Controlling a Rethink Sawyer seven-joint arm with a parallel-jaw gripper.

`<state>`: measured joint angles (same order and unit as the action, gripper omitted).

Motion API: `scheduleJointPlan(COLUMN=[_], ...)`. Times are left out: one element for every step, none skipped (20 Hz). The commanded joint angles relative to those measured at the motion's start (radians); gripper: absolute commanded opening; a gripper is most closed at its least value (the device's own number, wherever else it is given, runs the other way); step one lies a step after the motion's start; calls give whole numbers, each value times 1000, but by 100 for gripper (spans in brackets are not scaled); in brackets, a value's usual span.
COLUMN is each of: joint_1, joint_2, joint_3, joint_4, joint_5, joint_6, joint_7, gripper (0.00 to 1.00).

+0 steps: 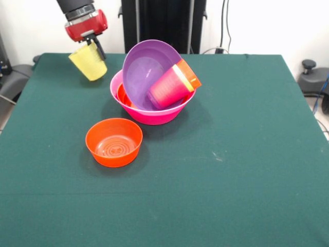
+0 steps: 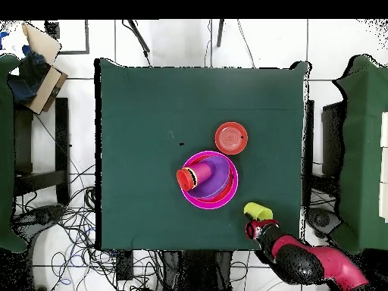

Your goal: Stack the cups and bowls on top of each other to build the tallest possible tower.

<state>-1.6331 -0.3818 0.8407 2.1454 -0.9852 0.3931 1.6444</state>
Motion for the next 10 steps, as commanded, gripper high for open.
scheduleJointPlan(joint_1=[186, 211, 232, 254, 268, 285, 300, 314, 333, 351], joint_2=[-135, -176, -217, -258, -283, -310, -335, -361, -386, -413], joint_3=[109, 116, 120, 124, 126, 126, 125, 123, 118, 109], joint_4=[-77, -77, -74, -72, -68, -64, -55, -47, -41, -29], joint_5=[69, 91, 114, 137, 160, 183, 200, 218, 232, 245], joint_6=[92, 100, 107, 114, 120, 129, 125, 122, 115, 98], joint_7=[-71, -53, -36, -20, -11, -5, 6, 16, 33, 51], gripper=[0, 0, 0, 0, 0, 0, 0, 0, 0, 0])
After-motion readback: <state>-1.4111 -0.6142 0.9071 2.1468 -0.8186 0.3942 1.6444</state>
